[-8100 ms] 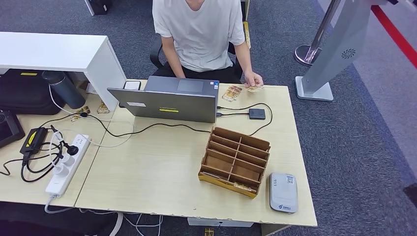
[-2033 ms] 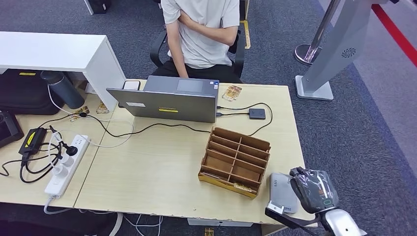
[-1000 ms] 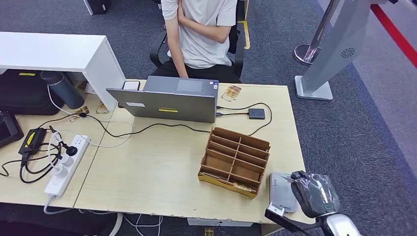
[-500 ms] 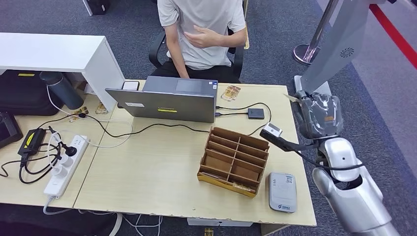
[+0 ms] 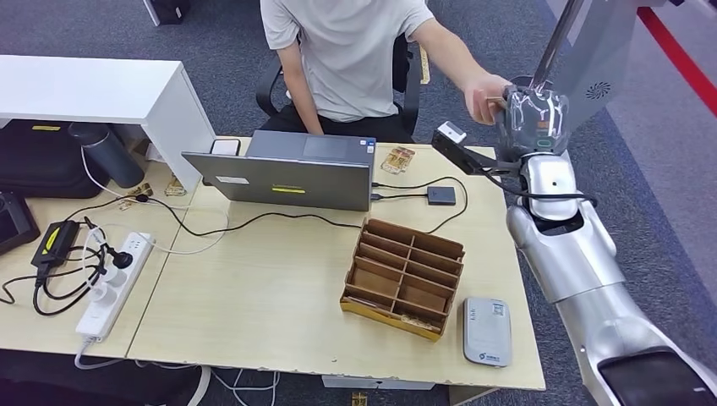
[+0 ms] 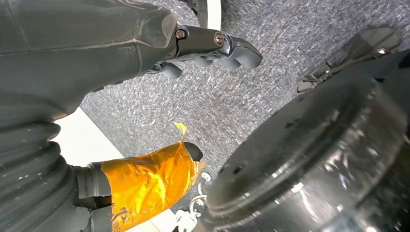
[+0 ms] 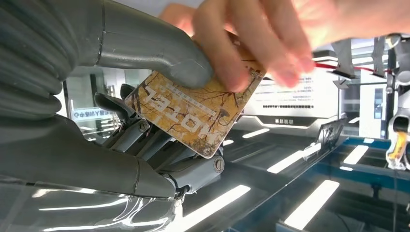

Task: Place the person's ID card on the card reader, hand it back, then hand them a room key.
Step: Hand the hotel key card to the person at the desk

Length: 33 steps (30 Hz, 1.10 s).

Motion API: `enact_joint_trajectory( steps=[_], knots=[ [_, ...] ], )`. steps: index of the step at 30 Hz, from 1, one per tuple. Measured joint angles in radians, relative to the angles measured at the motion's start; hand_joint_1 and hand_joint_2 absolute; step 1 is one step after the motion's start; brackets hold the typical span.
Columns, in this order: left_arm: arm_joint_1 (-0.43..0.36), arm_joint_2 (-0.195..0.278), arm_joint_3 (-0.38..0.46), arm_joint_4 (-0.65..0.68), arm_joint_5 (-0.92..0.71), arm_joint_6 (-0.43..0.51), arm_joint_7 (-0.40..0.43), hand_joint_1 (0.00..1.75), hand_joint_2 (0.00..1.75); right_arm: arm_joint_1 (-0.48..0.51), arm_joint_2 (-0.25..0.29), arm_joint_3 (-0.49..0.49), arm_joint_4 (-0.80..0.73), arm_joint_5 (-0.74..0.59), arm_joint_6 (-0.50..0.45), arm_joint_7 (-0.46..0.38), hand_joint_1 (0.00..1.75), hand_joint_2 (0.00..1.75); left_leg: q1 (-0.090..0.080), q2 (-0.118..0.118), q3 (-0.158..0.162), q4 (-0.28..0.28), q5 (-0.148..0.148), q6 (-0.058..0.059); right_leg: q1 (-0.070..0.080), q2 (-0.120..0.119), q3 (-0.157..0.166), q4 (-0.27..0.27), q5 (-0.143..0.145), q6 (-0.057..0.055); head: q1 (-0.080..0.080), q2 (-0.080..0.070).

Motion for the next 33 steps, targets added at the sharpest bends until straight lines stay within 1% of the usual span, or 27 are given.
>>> enact_joint_trajectory(
  steps=[9, 13, 18, 22, 27, 33],
  knots=[
    [-0.002, -0.004, -0.007, 0.000, 0.000, 0.001, 0.000, 0.00, 1.75, -0.021, 0.025, 0.012, 0.079, 0.001, 0.003, 0.001, 1.75, 1.75, 0.000, -0.004, -0.002, 0.000, 0.000, 0.000, 0.000, -0.004, 0.000, 0.000, 0.000, 0.000, 0.000, 0.000],
    [-0.002, -0.008, -0.008, 0.000, 0.001, 0.007, 0.005, 0.00, 1.75, -0.026, 0.033, 0.014, 0.110, -0.002, 0.019, 0.006, 0.00, 1.75, 0.000, -0.005, -0.002, 0.000, 0.000, 0.000, 0.000, -0.005, -0.001, 0.000, -0.001, -0.001, 0.000, 0.000],
    [-0.005, -0.040, -0.009, 0.000, 0.000, 0.050, 0.047, 0.00, 1.75, -0.024, 0.036, 0.014, 0.142, -0.019, -0.024, -0.023, 0.00, 1.75, 0.000, -0.004, -0.002, 0.000, 0.000, 0.000, 0.000, -0.004, -0.001, -0.001, -0.001, -0.001, 0.000, 0.000],
    [-0.003, -0.034, -0.017, -0.001, -0.007, 0.038, 0.025, 0.00, 1.75, 0.009, 0.031, 0.013, 0.121, -0.026, -0.061, -0.044, 0.00, 1.75, 0.000, -0.004, -0.002, 0.000, 0.000, 0.000, 0.000, -0.004, -0.001, -0.001, -0.001, -0.001, 0.000, 0.000],
    [0.005, -0.022, -0.017, -0.002, -0.001, 0.034, 0.011, 0.00, 1.75, 0.113, 0.002, -0.001, -0.015, -0.054, -0.103, -0.085, 0.00, 1.75, 0.000, -0.004, -0.002, 0.000, 0.000, 0.000, 0.000, -0.004, -0.001, -0.001, -0.001, -0.001, 0.000, 0.000],
    [0.017, -0.013, -0.017, -0.002, 0.006, 0.038, 0.003, 0.00, 1.75, 0.233, -0.044, -0.026, -0.197, -0.063, -0.119, -0.122, 0.00, 1.75, 0.000, -0.004, -0.002, 0.000, 0.000, 0.000, 0.000, -0.004, -0.002, -0.001, -0.001, -0.001, 0.000, 0.000]
  ],
)
